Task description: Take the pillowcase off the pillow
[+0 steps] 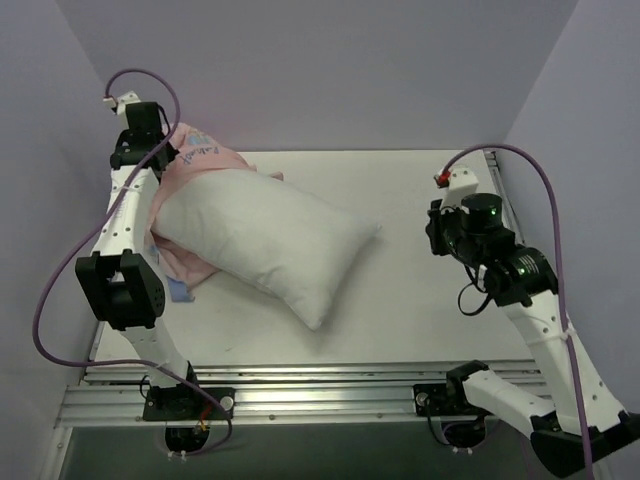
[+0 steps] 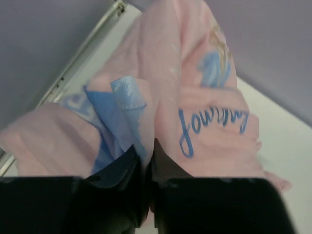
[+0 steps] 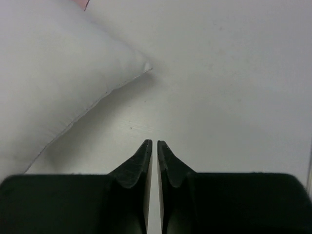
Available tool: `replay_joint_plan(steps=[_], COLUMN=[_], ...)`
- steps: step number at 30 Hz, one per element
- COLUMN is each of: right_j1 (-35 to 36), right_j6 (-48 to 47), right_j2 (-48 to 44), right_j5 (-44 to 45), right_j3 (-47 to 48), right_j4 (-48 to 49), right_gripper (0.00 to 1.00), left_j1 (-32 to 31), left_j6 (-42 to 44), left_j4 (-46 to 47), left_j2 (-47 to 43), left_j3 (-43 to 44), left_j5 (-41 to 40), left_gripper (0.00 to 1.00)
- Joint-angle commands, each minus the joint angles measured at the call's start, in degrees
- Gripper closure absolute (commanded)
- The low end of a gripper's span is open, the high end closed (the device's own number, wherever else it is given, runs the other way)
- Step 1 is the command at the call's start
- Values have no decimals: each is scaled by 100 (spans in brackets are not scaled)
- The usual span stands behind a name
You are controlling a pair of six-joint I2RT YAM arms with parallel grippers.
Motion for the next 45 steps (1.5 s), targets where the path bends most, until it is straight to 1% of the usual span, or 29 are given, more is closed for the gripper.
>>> replay_joint_plan(steps=[1, 2, 3, 4, 5, 6, 7, 8, 9, 10, 12, 13, 16, 19, 22, 26, 29, 31, 32, 34, 35, 37, 38, 40, 41, 45], right_j1=[126, 187, 266, 380, 677, 846, 1004, 1188, 1216, 1225, 1243, 1243, 1269, 1313, 1313, 1313, 1313, 1313, 1313, 1313, 1313, 1313, 1313, 1322, 1322, 1444], right_j6=[175, 192, 210, 219, 202, 184, 166, 166, 192, 219, 324, 359, 404, 342, 316, 228, 201, 193, 193, 184, 184, 254, 289, 482, 535, 764], right_j2=[402, 525, 779, 912, 1200, 1334, 1457, 1693, 1782, 1853, 2020, 2064, 2327, 2539, 2416, 2267, 2127, 2082, 2099, 2161, 2265, 2363, 2459, 2617, 2670, 2899], right_j5=[-1159, -1239, -1274, -1301, -1249, -1248, -1135, -1125, -1169, -1265, -1336, -1388, -1696, -1600, -1486, -1407, -1363, -1371, -1380, -1415, -1424, -1450, -1494, -1486, -1512, -1652], right_j3=[-153, -136, -110, -48, 4, 48, 92, 171, 189, 181, 137, 137, 215, 496, 445, 392, 330, 286, 295, 365, 461, 549, 576, 629, 646, 620], right_j4=[561, 632, 703, 843, 974, 976, 1115, 1186, 1265, 1483, 1722, 1966, 2293, 2224, 2259, 2014, 1890, 1864, 1837, 1697, 1644, 1609, 1609, 1670, 1661, 1670], right_gripper=[92, 88, 84, 71, 60, 60, 49, 45, 41, 34, 29, 25, 21, 20, 19, 18, 18, 16, 15, 11, 9, 6, 4, 1, 0, 0], left_j1=[-199, -199, -208, -225, -295, -296, -522, -629, -734, -953, -1121, -1183, -1385, -1684, -2079, -2650, -3230, -3458, -3486, -3469, -3442, -3346, -3198, -3004, -2803, -2406], left_j6=[45, 45, 28, 10, 36, 36, 141, 211, 290, 474, 563, 572, 546, 467, 327, 28, -8, -78, -113, -183, -175, -70, -52, 18, 27, 80], left_j4=[438, 412, 386, 360, 351, 359, 385, 386, 412, 429, 465, 465, 544, 482, 456, 482, 273, 166, 140, -70, -211, -561, -651, -634, -616, -336], left_j2=[-583, -645, -759, -821, -943, -997, -1041, -1076, -1102, -1085, -1007, -954, -787, -707, -742, -953, -1277, -1506, -1777, -1981, -2042, -1999, -1895, -1754, -1562, -1016], left_j3=[-759, -858, -929, -1051, -1105, -1157, -1210, -1289, -1333, -1386, -1553, -1614, -1974, -2343, -2888, -3574, -3724, -3707, -3663, -3541, -3244, -2882, -2724, -2372, -2275, -1713], left_j5=[356, 375, 392, 436, 506, 515, 516, 481, 402, 366, 384, 532, 822, 1217, 1657, 2762, 3081, 3030, 2942, 2469, 2197, 1618, 1484, 1412, 1429, 1570], left_gripper=[76, 71, 57, 50, 33, 24, 16, 10, 6, 3, 3, 3, 3, 3, 3, 3, 3, 3, 3, 3, 3, 3, 3, 3, 3, 3])
